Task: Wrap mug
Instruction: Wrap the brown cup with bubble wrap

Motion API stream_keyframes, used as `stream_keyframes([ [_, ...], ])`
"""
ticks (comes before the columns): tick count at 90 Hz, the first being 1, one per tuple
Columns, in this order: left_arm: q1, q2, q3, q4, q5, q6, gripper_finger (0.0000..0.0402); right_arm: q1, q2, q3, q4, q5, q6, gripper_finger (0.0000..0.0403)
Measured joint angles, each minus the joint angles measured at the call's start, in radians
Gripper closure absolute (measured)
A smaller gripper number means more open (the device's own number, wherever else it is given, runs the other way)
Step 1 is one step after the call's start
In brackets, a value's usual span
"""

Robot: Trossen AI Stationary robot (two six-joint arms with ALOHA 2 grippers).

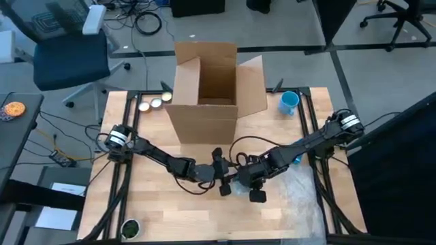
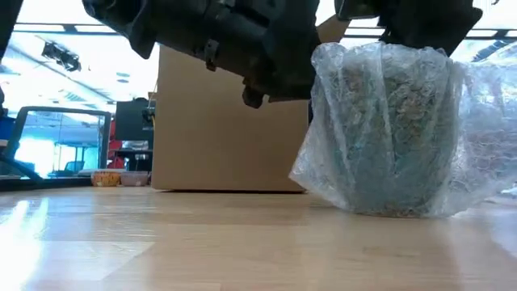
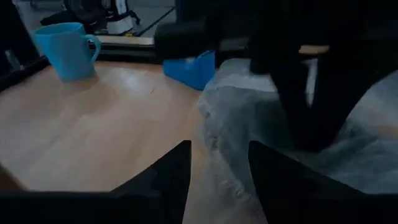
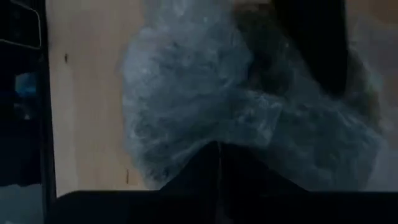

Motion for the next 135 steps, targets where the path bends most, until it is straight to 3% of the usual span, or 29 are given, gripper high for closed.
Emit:
stream_keyframes([
  [26, 0.0, 0.004, 0.001, 0.012, 0.01, 0.015, 0.0254, -0.011, 0.001, -0.038, 0.078, -0.008, 0.029, 0.0403],
  [39, 0.0, -0.008, 0.0, 0.001, 0.014, 0.033, 0.0254, 0.007, 0.006, 0.025, 0.037, 0.039, 0.008, 0.0403],
  [70, -0.001, -0.07, -0.002, -0.037, 0.017, 0.085, 0.0254, 0.091, 0.0, 0.269, -0.22, 0.278, -0.014, 0.0403],
  [100, -0.003, -0.102, -0.002, -0.06, 0.011, 0.089, 0.0254, 0.191, -0.001, 0.331, -0.251, 0.277, 0.006, 0.0395],
  [115, -0.024, -0.155, -0.002, -0.083, 0.01, 0.136, 0.0254, 0.229, 0.0, 0.315, -0.286, 0.259, 0.046, 0.0355],
  [135, -0.075, -0.239, -0.002, -0.166, 0.008, 0.173, 0.0254, 0.237, 0.004, 0.23, -0.243, 0.256, 0.035, 0.0258],
])
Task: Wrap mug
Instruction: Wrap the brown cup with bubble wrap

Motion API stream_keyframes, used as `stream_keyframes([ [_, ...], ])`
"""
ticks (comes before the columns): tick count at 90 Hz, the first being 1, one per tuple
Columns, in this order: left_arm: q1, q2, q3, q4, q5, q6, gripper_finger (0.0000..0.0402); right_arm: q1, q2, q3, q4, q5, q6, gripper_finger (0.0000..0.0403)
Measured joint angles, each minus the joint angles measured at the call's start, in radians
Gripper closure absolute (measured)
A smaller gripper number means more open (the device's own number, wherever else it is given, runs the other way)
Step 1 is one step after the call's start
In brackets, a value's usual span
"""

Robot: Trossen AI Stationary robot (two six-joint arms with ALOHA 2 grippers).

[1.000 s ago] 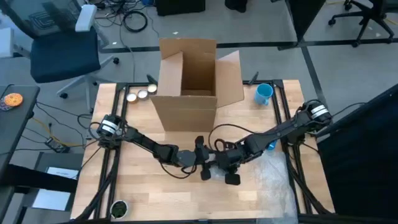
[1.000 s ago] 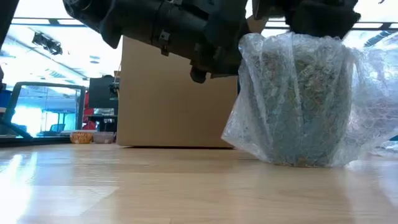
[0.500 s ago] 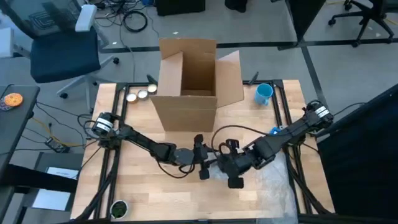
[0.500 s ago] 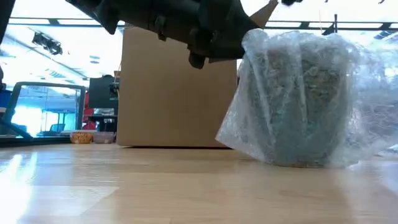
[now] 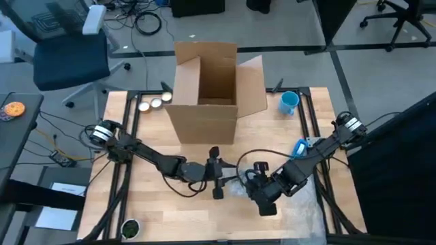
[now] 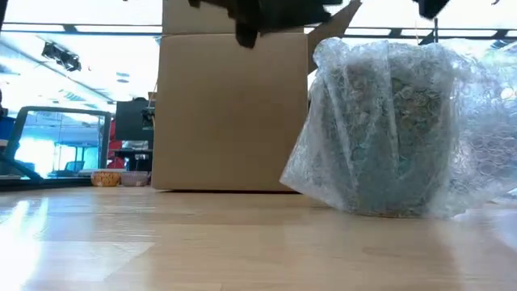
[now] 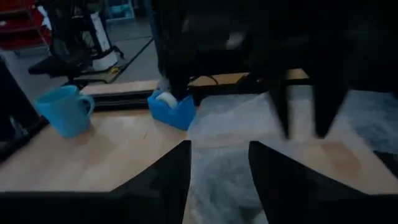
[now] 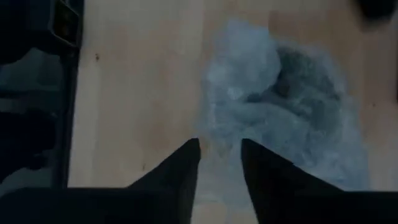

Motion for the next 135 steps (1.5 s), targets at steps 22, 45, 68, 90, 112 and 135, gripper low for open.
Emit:
stream_keyframes([
  [22, -0.06, -0.023, 0.001, -0.102, -0.004, -0.01, 0.0254, -0.039, 0.001, -0.106, 0.093, -0.01, -0.103, 0.0189],
  [45, -0.077, -0.023, 0.001, -0.206, -0.039, -0.094, 0.0254, -0.096, -0.001, -0.213, 0.288, -0.043, -0.228, 0.0189],
  [68, -0.074, -0.023, -0.074, -0.234, -0.067, -0.208, 0.0254, -0.113, -0.003, -0.243, 0.317, -0.062, -0.235, 0.0194],
  [90, -0.025, -0.022, -0.18, -0.073, -0.105, -0.273, 0.0254, -0.112, 0.001, -0.124, 0.197, -0.053, -0.216, 0.0194],
  [112, -0.008, -0.022, -0.194, -0.032, -0.106, -0.249, 0.0254, -0.105, 0.0, -0.044, 0.077, -0.046, -0.145, 0.0193],
  [135, 0.005, -0.021, -0.195, -0.01, -0.105, -0.245, 0.0254, -0.085, 0.0, -0.097, 0.137, 0.056, -0.234, 0.0145],
])
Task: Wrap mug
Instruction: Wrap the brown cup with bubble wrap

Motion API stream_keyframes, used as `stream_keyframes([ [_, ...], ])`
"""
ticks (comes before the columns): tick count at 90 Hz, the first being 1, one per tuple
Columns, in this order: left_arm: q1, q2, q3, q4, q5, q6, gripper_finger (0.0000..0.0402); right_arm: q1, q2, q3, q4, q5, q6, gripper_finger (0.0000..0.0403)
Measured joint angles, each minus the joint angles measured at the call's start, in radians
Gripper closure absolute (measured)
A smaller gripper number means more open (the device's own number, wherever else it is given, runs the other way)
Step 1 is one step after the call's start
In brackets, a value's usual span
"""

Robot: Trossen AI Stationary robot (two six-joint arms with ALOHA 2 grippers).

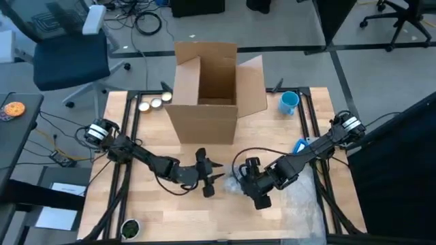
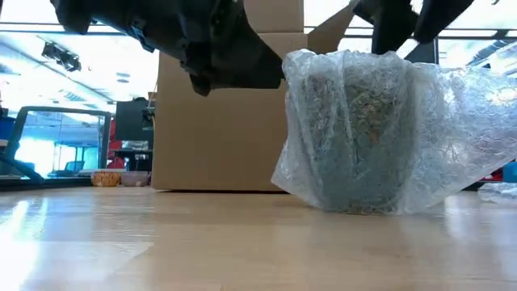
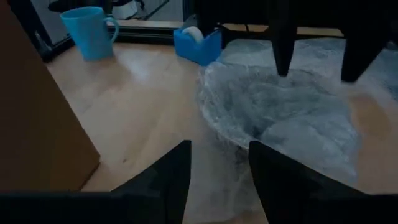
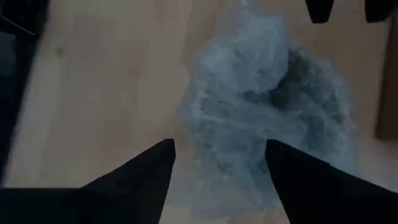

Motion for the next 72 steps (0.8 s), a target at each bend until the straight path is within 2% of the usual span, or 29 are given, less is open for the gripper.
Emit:
stream_keyframes([
  [19, 0.0, 0.0, 0.0, 0.001, 0.003, -0.001, 0.0254, -0.016, 0.0, -0.104, 0.178, -0.073, -0.03, 0.0094],
  [36, 0.007, 0.0, 0.0, 0.007, 0.002, -0.001, 0.0254, -0.031, 0.0, -0.175, 0.251, -0.079, -0.056, 0.0078],
  [50, 0.013, 0.025, 0.0, 0.009, 0.002, -0.002, 0.0254, -0.034, -0.001, -0.158, 0.197, -0.078, -0.041, 0.0079],
  [72, 0.013, 0.098, 0.0, 0.096, 0.01, -0.005, 0.0254, -0.017, -0.002, 0.011, -0.004, -0.052, -0.021, 0.008],
])
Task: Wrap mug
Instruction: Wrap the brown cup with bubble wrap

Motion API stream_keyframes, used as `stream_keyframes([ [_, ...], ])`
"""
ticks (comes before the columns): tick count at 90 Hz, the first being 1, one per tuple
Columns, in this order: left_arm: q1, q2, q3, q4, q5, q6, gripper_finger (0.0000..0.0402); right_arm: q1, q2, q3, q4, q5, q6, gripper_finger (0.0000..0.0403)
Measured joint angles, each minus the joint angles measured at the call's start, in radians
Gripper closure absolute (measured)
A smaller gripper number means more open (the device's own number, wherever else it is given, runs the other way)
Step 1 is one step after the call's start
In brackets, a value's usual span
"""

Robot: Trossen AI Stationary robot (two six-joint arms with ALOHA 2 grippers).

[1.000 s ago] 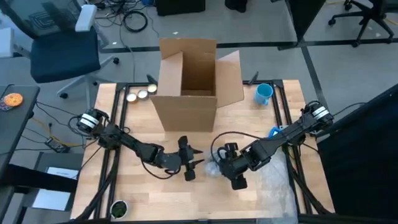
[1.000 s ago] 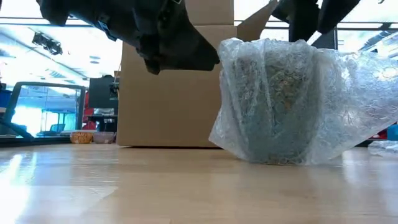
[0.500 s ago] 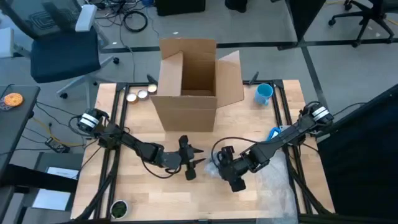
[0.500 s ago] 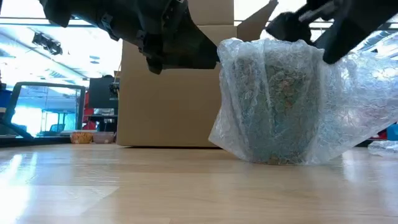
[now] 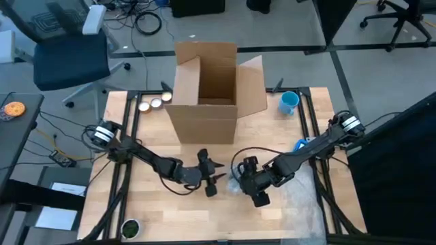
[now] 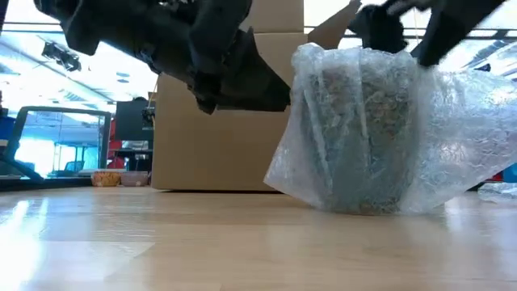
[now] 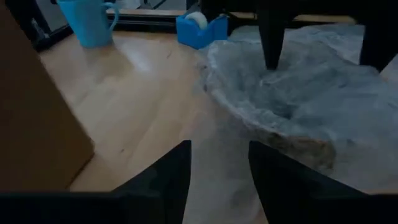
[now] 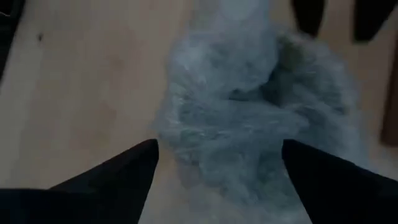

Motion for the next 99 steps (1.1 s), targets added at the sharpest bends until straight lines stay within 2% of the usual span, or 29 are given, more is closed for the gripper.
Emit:
stream_keyframes([
  [15, 0.003, 0.015, 0.0, 0.025, 0.0, 0.001, 0.0254, 0.023, -0.001, 0.028, -0.013, 0.004, -0.014, 0.008],
  [39, 0.018, 0.015, 0.0, 0.033, 0.001, 0.022, 0.0254, 0.021, 0.001, -0.057, 0.061, 0.031, -0.049, 0.008],
  [64, 0.033, 0.015, 0.0, 0.031, 0.001, 0.028, 0.0254, -0.015, 0.016, -0.149, 0.288, 0.017, -0.135, 0.0082],
  [80, 0.041, 0.015, 0.0, 0.025, 0.012, 0.032, 0.0254, -0.019, 0.013, -0.14, 0.216, 0.036, -0.129, 0.0085],
  [99, 0.048, 0.015, 0.0, 0.023, 0.019, 0.033, 0.0254, 0.004, -0.001, -0.048, 0.119, 0.055, -0.095, 0.0079],
])
